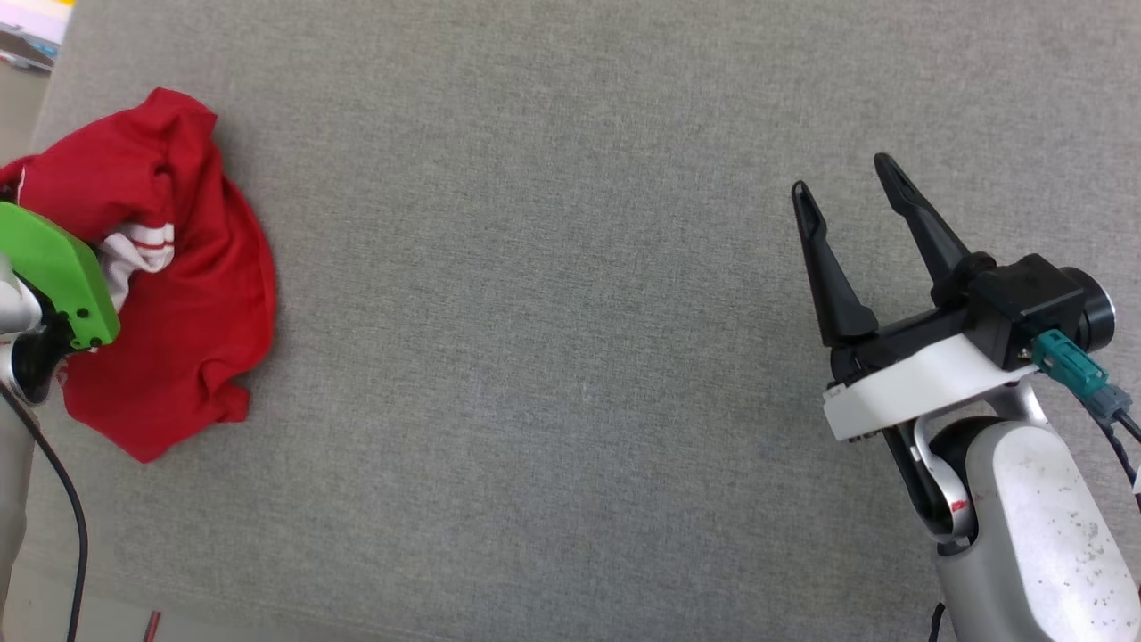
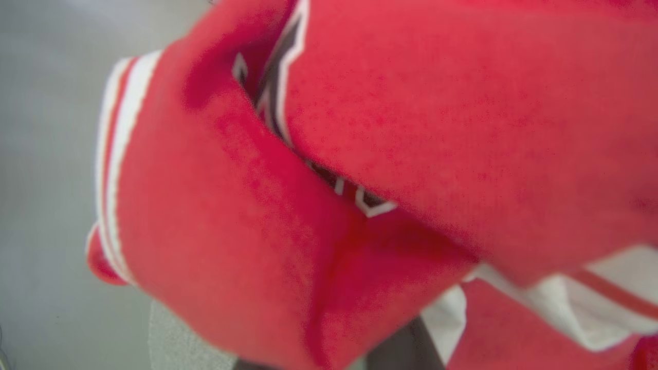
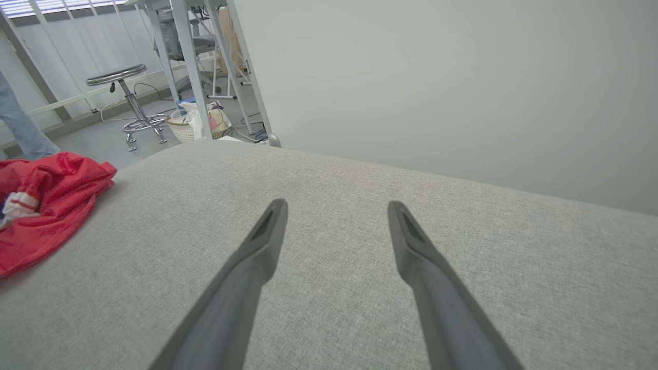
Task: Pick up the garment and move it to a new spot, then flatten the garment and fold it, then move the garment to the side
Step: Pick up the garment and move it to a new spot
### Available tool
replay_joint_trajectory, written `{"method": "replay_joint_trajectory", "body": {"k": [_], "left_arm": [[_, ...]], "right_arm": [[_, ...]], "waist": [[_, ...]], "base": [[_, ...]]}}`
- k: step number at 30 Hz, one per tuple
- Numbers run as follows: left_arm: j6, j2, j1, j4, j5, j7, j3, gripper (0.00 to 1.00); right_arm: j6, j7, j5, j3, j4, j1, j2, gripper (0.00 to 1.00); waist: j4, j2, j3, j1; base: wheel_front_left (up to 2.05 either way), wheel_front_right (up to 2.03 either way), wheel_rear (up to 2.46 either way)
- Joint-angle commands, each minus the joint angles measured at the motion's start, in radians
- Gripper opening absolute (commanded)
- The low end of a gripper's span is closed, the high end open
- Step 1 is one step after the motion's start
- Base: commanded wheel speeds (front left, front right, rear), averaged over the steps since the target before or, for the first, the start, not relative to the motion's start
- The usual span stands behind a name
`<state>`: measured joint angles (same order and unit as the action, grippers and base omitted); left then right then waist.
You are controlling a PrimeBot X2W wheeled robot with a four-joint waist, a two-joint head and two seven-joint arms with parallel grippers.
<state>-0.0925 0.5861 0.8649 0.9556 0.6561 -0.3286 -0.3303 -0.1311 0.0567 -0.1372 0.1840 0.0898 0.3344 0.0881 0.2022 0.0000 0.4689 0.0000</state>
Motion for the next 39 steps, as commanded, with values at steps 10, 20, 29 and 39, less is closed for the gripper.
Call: {"method": "replay_joint_trajectory", "body": {"k": [10,20,29,39], "left_arm": [[0.106,-0.009,0.009,-0.054,-0.058,0.342,0.021,0.00],[0.114,-0.084,-0.070,-0.181,-0.054,0.363,-0.018,0.00],[0.098,-0.193,-0.174,-0.413,-0.072,0.285,-0.139,0.00],[0.035,-0.329,-0.287,-0.564,-0.117,0.204,-0.353,0.00]], "right_arm": [[0.000,0.046,-0.027,-0.065,-0.050,-0.098,-0.026,1.00],[0.000,0.051,-0.016,-0.140,-0.059,-0.182,-0.036,1.00],[0.000,0.023,0.008,-0.204,-0.018,-0.229,-0.037,1.00],[0.000,0.012,-0.015,-0.259,0.033,-0.260,-0.038,1.00]], "waist": [[0.022,0.0000,-0.240,0.0000],[-0.042,0.0000,-0.345,0.0000],[-0.160,0.0000,-0.368,0.0000],[-0.254,0.0000,-0.315,0.0000]], "base": [[0.00,0.00,0.00],[0.00,0.00,0.00],[0.00,0.00,0.00],[0.00,0.00,0.00]]}}
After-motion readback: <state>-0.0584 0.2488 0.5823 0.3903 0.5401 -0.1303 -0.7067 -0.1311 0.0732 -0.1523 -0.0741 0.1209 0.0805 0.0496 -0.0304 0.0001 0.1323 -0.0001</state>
